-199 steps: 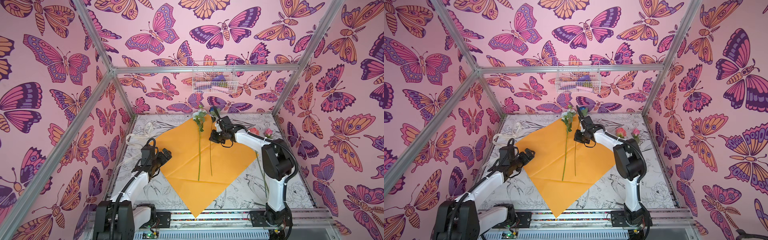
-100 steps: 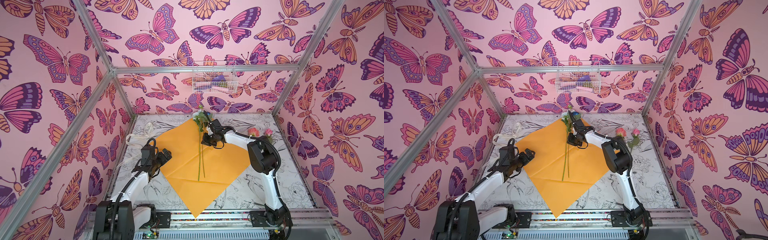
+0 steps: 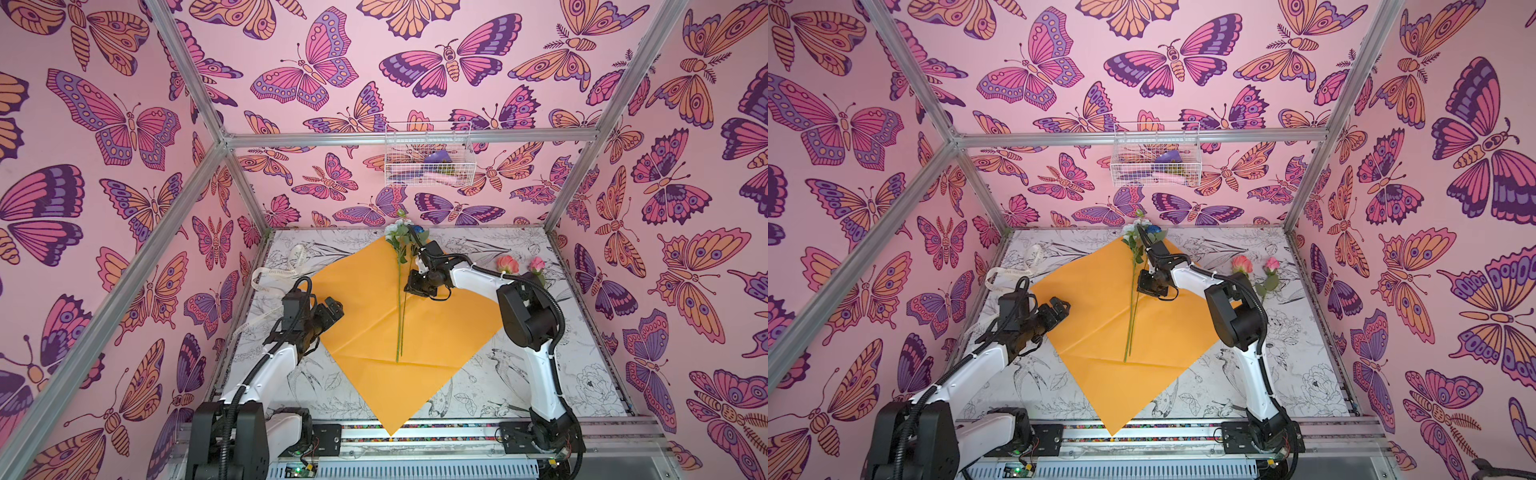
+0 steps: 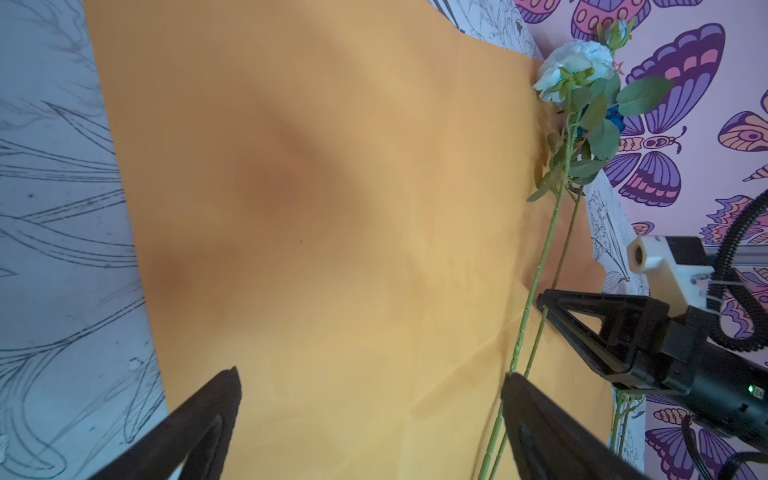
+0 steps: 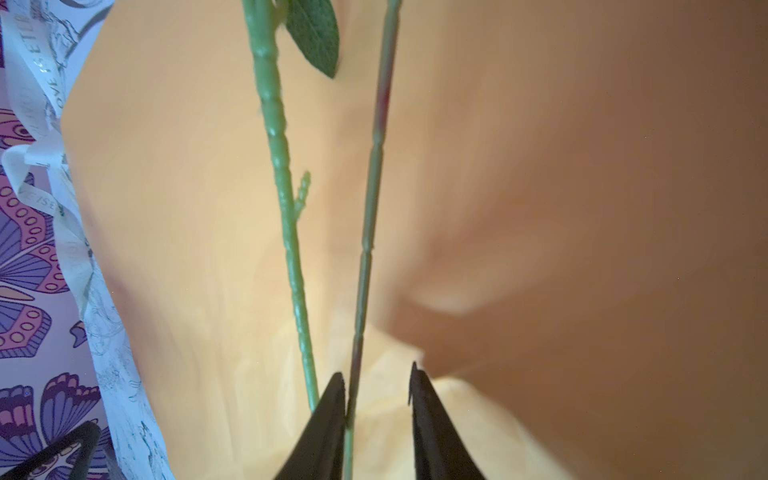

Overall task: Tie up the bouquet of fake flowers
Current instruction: 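Lay the blue flower beside the white rose on the sheet and release, then move the right gripper back to the pink rose stems and grasp one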

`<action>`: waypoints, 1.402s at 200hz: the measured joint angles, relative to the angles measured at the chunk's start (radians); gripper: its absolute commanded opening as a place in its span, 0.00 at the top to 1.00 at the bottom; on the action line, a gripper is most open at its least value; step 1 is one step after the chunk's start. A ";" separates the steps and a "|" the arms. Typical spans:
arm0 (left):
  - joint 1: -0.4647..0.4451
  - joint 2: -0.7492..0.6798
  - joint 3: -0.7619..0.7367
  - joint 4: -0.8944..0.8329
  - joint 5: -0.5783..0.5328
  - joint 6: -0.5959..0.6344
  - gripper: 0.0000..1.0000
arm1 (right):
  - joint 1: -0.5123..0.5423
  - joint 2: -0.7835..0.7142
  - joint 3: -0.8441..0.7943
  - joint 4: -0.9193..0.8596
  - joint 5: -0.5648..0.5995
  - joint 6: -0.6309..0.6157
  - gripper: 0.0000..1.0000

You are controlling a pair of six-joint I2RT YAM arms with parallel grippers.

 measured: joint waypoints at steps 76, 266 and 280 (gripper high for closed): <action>0.000 -0.033 0.000 -0.009 -0.002 0.000 0.00 | -0.053 -0.424 -0.245 -0.074 0.106 -0.091 0.65; 0.000 -0.024 0.000 -0.023 -0.005 0.005 0.00 | -0.540 -0.654 -0.592 -0.383 0.389 -0.287 0.67; 0.000 -0.020 0.000 -0.023 -0.005 0.005 0.00 | -0.546 -0.634 -0.605 -0.380 0.389 -0.287 0.67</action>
